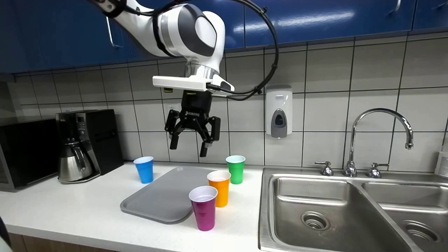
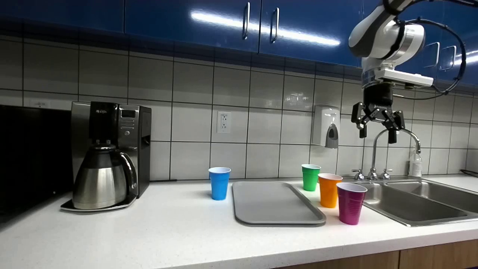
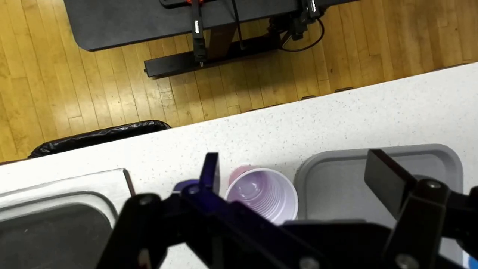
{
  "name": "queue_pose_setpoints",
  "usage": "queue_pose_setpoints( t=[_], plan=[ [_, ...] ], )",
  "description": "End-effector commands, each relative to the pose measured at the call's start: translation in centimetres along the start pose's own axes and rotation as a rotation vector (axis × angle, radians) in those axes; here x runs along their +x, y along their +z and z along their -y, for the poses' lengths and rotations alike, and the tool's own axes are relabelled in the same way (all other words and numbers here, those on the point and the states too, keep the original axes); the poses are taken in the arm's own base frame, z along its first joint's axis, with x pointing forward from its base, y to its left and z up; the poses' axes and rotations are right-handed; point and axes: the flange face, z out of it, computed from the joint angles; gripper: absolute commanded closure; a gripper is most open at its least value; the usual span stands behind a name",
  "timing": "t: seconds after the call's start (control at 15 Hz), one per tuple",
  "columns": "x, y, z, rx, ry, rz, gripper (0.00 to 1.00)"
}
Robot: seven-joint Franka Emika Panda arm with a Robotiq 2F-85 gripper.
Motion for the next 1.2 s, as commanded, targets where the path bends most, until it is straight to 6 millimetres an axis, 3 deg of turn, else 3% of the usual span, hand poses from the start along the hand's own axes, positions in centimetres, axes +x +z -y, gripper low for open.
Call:
queue_pose_setpoints(
  t=[0.0,1.13],
  plan=[
    [1.3,0.2,0.2,-0.020,-0.063,0.003,0.00],
    [3.8,4.9,2.0,-0.091,-0.148,-0.075,0.00]
  ],
)
